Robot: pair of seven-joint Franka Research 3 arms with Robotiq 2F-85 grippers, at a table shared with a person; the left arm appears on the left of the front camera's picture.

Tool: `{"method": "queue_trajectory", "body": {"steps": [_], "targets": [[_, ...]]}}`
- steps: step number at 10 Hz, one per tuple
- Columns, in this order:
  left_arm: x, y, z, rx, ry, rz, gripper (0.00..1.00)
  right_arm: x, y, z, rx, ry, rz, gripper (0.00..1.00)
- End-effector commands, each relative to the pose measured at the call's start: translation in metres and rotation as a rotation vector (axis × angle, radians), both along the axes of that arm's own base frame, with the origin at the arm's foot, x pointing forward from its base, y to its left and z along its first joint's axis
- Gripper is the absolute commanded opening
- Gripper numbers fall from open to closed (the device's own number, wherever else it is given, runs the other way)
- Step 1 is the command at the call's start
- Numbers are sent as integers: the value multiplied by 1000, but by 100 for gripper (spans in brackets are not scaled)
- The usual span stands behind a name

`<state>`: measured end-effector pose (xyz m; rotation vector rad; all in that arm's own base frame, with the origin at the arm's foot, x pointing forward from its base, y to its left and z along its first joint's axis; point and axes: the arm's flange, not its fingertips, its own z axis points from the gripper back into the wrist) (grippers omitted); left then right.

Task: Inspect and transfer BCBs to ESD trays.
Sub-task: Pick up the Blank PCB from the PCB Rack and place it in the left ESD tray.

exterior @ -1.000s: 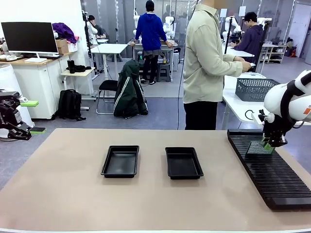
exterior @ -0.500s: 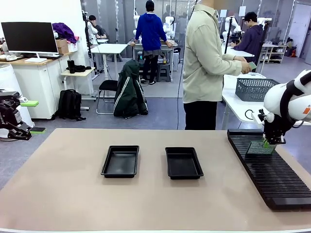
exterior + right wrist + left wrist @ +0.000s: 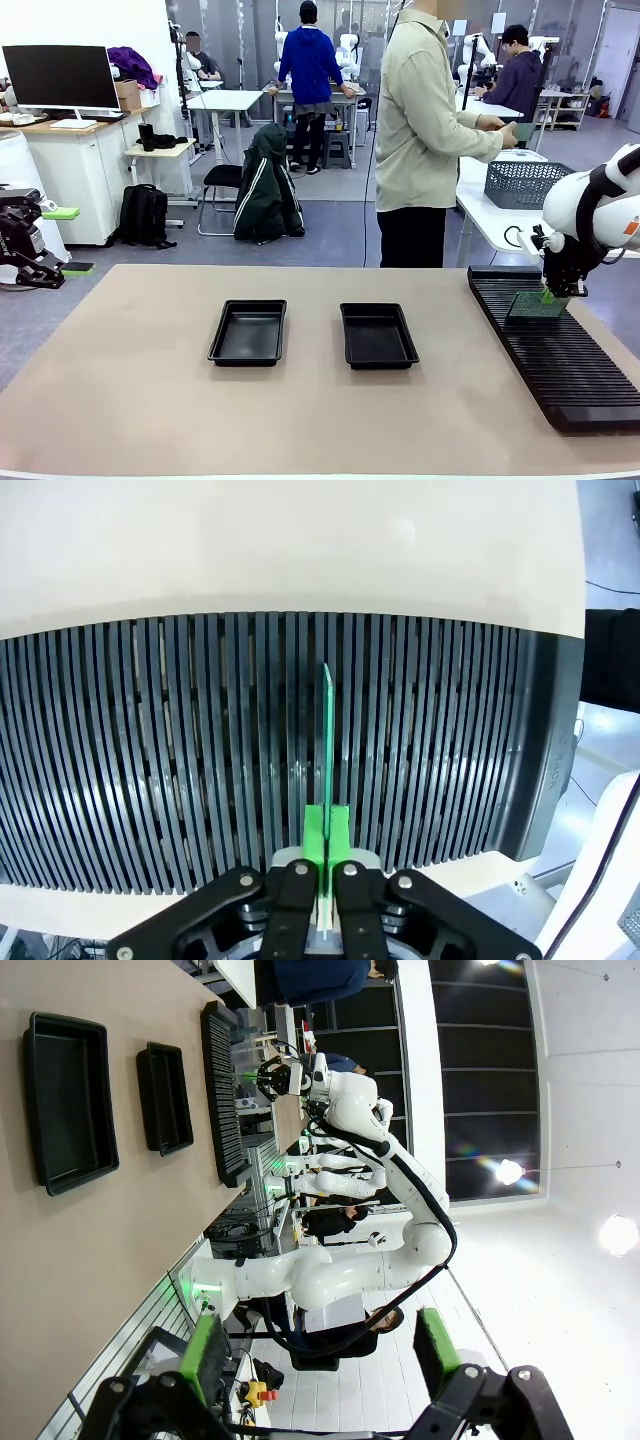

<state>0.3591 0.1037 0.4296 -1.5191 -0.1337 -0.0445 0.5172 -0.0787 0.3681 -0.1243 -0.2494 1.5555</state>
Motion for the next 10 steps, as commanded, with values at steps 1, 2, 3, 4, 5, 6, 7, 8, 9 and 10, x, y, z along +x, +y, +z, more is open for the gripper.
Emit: {"method": "queue_trajectory", "body": {"steps": [1, 2, 3, 4, 5, 6, 7, 8, 9, 10], "targets": [[0, 1, 1, 0, -3, 5, 100, 0, 0, 0, 0, 0, 2, 0], [0, 1, 1, 0, -3, 5, 100, 0, 0, 0, 0, 0, 2, 0], [0, 1, 1, 0, -3, 5, 100, 0, 0, 0, 0, 0, 0, 2], [0, 1, 1, 0, -3, 5, 100, -3, 0, 6, 2, 0, 4, 2], [0, 1, 1, 0, -3, 5, 100, -6, 1, 13, -3, -1, 7, 2], [0, 1, 1, 0, -3, 5, 100, -8, 2, 21, -8, 2, 5, 2], [0, 1, 1, 0, -3, 5, 100, -11, 2, 30, -15, 3, 0, 2], [0, 1, 1, 0, -3, 5, 100, -13, 3, 41, -15, 6, -2, 2], [0, 1, 1, 0, -3, 5, 100, -15, 4, 50, -18, 4, -3, 2], [0, 1, 1, 0, -3, 5, 100, -16, 6, 60, -19, 14, 7, 2]]}}
